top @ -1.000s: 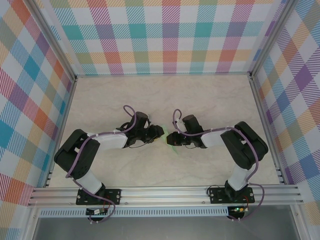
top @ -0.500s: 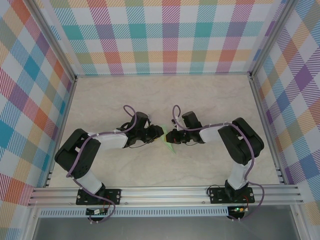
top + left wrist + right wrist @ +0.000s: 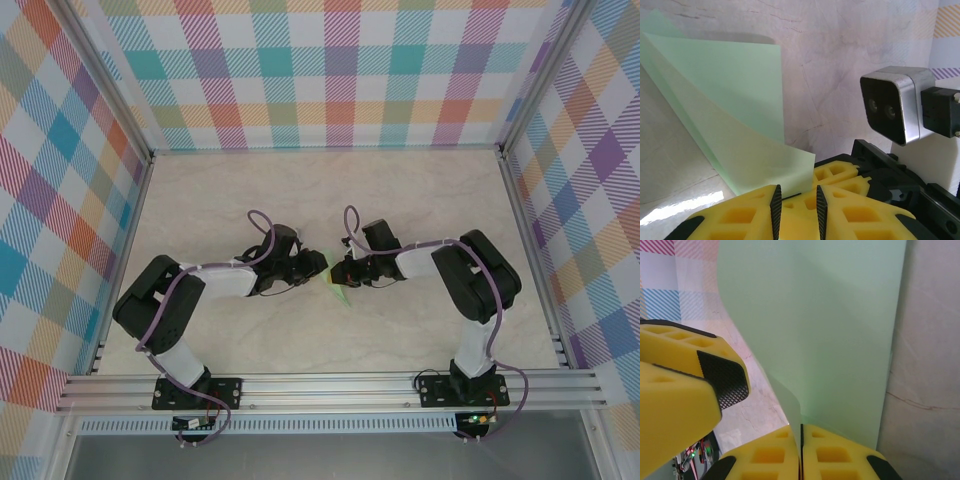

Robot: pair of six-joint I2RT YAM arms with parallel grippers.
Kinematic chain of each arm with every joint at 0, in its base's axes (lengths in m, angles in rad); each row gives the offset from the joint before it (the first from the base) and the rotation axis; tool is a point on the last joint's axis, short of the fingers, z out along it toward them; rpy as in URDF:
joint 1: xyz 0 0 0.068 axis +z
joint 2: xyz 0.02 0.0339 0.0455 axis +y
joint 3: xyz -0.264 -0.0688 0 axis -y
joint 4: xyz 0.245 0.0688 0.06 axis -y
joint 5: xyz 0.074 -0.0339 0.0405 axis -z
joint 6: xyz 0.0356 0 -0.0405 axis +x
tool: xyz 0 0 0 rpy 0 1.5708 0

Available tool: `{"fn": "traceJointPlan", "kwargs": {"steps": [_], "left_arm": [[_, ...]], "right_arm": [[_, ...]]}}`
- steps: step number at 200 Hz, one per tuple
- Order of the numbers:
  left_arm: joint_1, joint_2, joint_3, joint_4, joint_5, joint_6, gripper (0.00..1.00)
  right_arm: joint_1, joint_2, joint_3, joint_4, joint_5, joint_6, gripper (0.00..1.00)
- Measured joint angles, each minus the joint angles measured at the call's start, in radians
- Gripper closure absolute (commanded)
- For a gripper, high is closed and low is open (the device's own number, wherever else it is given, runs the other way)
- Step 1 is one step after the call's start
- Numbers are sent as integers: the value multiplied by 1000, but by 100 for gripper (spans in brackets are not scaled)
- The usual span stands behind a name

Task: Fold a paper plane with a square sheet of paper (pick it up from the middle)
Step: Fold the wing for the fifth time at the center of the table.

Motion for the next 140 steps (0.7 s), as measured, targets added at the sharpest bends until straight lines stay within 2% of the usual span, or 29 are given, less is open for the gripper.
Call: {"fn": "traceJointPlan", "kwargs": {"steps": [140], "left_arm": [[0,40,-13,45,3,3,77]], "right_arm": [[-16,35,27,-44,-17,7,94]]}}
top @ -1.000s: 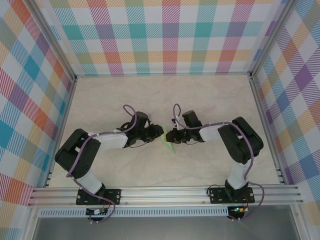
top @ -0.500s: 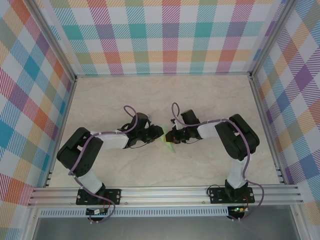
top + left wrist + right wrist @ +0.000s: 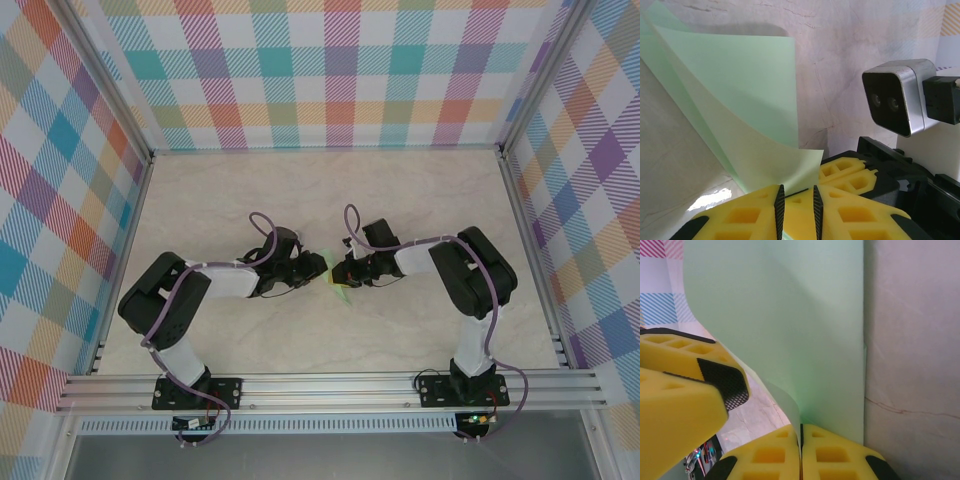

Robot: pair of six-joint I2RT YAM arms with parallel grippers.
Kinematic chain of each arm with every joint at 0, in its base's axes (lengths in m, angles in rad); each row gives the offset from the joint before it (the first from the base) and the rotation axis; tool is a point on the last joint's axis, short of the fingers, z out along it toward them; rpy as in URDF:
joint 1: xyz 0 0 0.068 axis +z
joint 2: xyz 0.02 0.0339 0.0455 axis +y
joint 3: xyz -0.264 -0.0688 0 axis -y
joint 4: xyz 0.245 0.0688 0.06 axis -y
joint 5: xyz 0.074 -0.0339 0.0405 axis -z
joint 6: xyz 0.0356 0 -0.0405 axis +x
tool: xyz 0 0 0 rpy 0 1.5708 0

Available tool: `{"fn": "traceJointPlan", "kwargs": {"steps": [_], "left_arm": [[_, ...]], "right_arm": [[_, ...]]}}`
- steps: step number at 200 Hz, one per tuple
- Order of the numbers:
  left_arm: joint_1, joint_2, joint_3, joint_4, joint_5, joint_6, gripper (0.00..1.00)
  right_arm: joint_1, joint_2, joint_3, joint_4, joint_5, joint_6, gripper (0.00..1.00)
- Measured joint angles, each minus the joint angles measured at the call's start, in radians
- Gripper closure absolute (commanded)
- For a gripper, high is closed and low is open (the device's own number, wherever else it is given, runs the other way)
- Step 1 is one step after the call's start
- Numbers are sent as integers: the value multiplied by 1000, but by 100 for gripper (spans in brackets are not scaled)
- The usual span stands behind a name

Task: Fold a paper plane with a square sheet of paper (pick it up from the middle)
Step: Fold the wing for the fifth time at the center of the table.

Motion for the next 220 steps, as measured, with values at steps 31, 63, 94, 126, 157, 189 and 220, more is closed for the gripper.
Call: {"fn": "traceJointPlan", "kwargs": {"steps": [31,63,94,126,157,189,220], "left_arm": [[0,21,0,13,0,0,80],[0,33,0,26,1,1,83],[0,52,0,26,0,4,86],[0,55,0,26,-2,8,87],[-1,65,3,22,-8,18,90],[-1,82,10,18,-12,19,92],[-1,84,13,9,-18,19,92]], "right_arm": [[-2,4,6,-6,-5,1,94],[-2,6,8,-9,-8,3,93],[-2,6,10,-13,-11,3,91],[-2,6,12,-17,-14,3,88],[-2,6,18,-25,-19,3,87],[-2,6,25,-39,-19,3,86],[-2,6,32,-58,-19,3,83]]}}
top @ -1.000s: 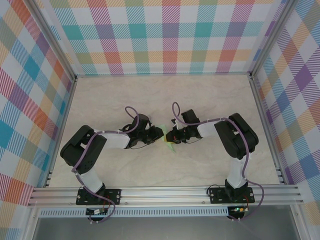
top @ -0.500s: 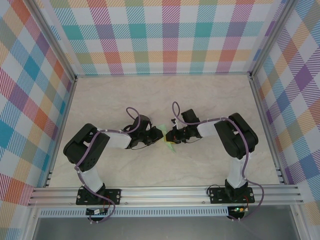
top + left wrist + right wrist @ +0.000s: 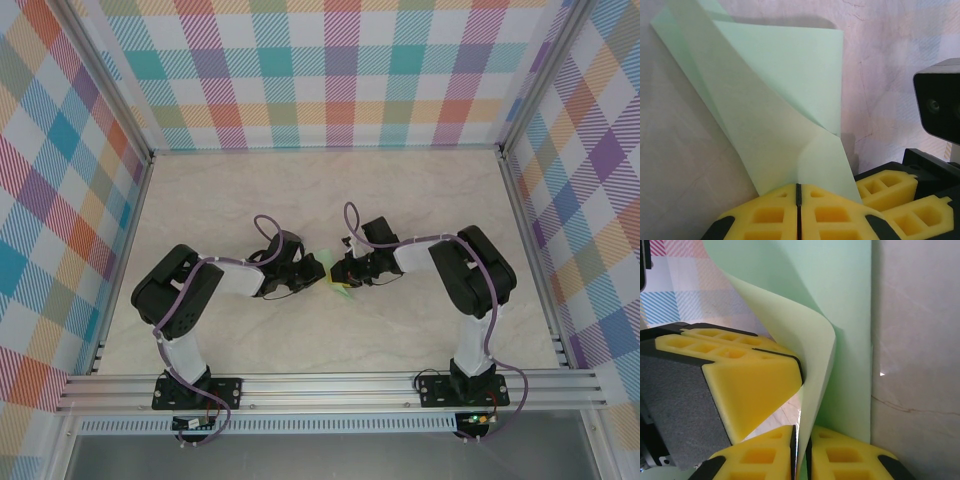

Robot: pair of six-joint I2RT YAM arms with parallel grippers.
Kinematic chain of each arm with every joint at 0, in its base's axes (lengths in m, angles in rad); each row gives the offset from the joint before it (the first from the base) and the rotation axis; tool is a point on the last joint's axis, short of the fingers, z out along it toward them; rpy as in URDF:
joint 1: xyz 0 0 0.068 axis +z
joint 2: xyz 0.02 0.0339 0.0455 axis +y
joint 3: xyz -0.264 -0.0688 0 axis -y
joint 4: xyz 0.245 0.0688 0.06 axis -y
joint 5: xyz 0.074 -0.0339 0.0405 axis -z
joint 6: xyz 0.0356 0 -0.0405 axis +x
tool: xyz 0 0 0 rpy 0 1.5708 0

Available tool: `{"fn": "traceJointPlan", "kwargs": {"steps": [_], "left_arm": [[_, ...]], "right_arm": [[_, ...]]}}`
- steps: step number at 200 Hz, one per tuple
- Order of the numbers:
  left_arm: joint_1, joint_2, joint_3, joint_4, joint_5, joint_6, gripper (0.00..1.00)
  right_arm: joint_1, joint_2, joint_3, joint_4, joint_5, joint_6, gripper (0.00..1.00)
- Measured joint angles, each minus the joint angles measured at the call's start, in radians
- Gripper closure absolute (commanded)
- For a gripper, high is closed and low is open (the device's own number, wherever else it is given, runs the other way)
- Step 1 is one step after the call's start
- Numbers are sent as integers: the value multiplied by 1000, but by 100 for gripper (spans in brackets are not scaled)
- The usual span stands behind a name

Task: Fold a paper plane with a square sheet of paper (pick it up from the middle)
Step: Fold the wing for the fifth time at the center of the table.

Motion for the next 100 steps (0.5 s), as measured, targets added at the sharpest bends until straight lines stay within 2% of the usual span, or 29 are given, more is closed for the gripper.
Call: {"fn": "traceJointPlan", "kwargs": {"steps": [59,100], "left_arm": [[-3,0,11,-21,-5,1,93],[-3,0,11,-21,-4,6,93]], "right_arm": [[0,-53,1,-88,9,-3,76],[0,-101,-2,-148,23,-3,79]]}}
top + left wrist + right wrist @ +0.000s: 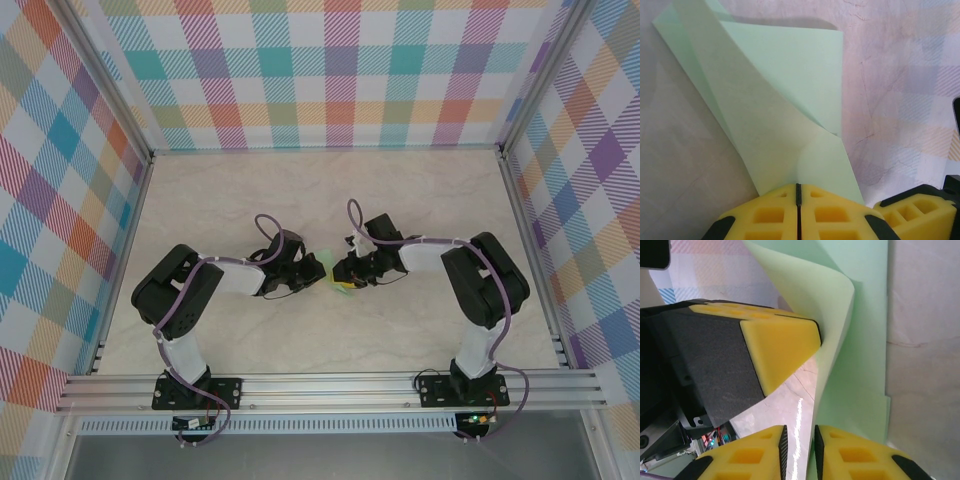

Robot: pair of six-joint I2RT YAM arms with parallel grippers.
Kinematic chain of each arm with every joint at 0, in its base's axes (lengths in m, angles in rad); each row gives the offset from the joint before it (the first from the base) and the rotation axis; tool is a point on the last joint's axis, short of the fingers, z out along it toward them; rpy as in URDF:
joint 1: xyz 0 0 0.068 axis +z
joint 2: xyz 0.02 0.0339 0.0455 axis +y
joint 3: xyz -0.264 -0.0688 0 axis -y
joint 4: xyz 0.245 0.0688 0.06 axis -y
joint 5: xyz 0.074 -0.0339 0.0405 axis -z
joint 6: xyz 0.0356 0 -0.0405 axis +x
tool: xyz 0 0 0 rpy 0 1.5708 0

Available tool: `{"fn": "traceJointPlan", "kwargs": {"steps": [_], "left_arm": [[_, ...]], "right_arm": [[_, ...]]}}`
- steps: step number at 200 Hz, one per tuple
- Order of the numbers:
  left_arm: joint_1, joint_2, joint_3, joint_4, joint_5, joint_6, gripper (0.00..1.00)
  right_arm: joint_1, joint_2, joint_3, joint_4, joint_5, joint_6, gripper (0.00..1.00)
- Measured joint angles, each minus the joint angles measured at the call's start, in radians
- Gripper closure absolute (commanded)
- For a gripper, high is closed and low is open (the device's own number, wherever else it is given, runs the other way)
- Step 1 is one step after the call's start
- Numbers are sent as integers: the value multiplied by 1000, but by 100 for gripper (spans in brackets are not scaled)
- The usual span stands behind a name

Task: Fold a paper plane with a square sheet of paper (pick it up from the middle)
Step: Fold the wing for the fifth time at the center of the table.

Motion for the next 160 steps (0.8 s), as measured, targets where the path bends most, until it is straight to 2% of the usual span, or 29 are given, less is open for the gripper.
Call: {"fn": "traceJointPlan", "kwargs": {"steps": [82,160], "left_arm": [[0,0,2,-3,3,1,93],[0,0,30,-26,26,16,87]], "right_arm": [[-1,-2,-33,-43,32,0,90],[-4,30,-43,-30,13,0,90]]}}
